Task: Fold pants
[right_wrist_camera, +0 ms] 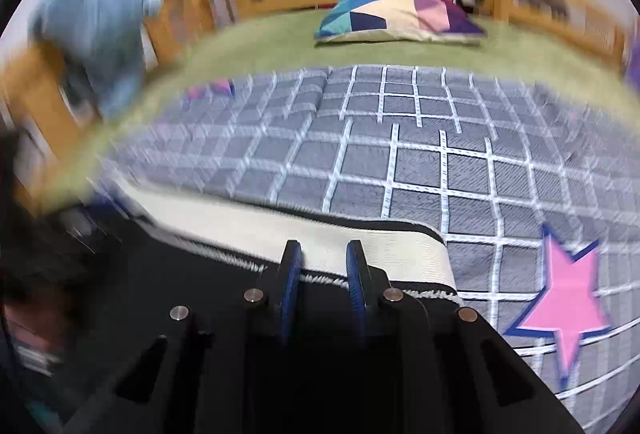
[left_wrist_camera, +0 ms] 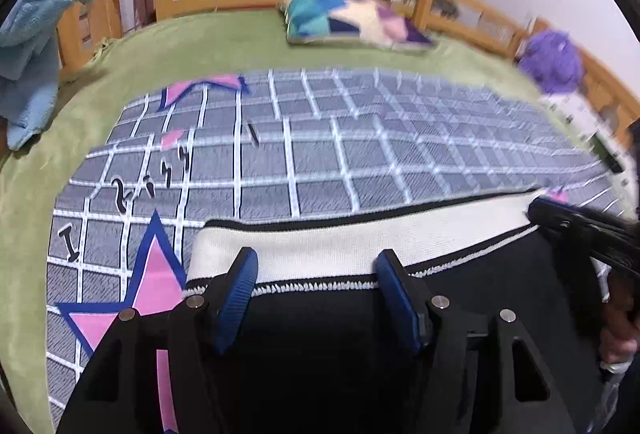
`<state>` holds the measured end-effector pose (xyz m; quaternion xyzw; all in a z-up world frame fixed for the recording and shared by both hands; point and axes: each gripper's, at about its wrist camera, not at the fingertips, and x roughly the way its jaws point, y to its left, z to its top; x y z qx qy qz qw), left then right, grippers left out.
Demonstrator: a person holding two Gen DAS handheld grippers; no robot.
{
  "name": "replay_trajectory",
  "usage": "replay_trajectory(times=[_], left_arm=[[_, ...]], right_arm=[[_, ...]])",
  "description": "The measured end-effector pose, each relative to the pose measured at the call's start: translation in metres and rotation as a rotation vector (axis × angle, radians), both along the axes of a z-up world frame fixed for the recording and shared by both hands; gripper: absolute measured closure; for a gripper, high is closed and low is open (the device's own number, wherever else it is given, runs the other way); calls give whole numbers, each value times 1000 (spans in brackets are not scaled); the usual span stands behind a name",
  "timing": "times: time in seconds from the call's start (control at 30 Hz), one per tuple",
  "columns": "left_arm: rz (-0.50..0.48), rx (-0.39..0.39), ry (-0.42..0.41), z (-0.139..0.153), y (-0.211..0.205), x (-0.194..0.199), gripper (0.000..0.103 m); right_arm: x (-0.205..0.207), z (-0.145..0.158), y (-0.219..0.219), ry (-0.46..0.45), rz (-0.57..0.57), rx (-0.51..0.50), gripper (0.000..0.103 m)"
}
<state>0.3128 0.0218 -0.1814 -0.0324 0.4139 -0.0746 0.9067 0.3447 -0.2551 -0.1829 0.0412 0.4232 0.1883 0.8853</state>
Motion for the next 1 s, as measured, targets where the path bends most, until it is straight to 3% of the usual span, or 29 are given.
replay_trajectory(times=[0.07, 0.13, 0.2, 0.27, 0.33, 0.37, 0.47, 0.57, 0.63, 0.73, 1.0], left_arm=[[-12, -11, 0, 2, 2, -3, 43], [-14, 25, 11, 2, -2, -10, 43], [-24, 54, 25, 4, -4, -24, 41], [-6, 46, 31, 7, 0, -41, 39], [8, 35, 38, 9, 6, -53, 38], [17, 32, 45, 9, 9, -60, 38], [22, 26, 64, 7, 13, -81, 38], [12, 82, 85, 2, 8, -104, 36], [23, 60, 107, -3, 11, -118, 34], [38, -82, 152, -12, 25, -142, 33], [55, -165, 153, -10, 35, -189, 33]], right_arm=[[3, -7, -12, 26, -16, 32, 90], [1, -7, -20, 25, -21, 77, 90], [-5, -3, -19, 4, -22, 46, 90], [-19, 4, -16, -27, -28, -9, 85], [-33, 8, -14, -26, -22, -13, 67], [-43, 10, -15, -31, -23, -15, 65], [-78, 8, -18, -43, -33, -76, 62], [-113, 2, -26, -44, -55, -83, 60], [-131, 2, -30, -55, -70, -84, 60], [-152, 1, -37, -57, -93, -72, 60], [-193, -9, -49, 1, -104, -47, 60]])
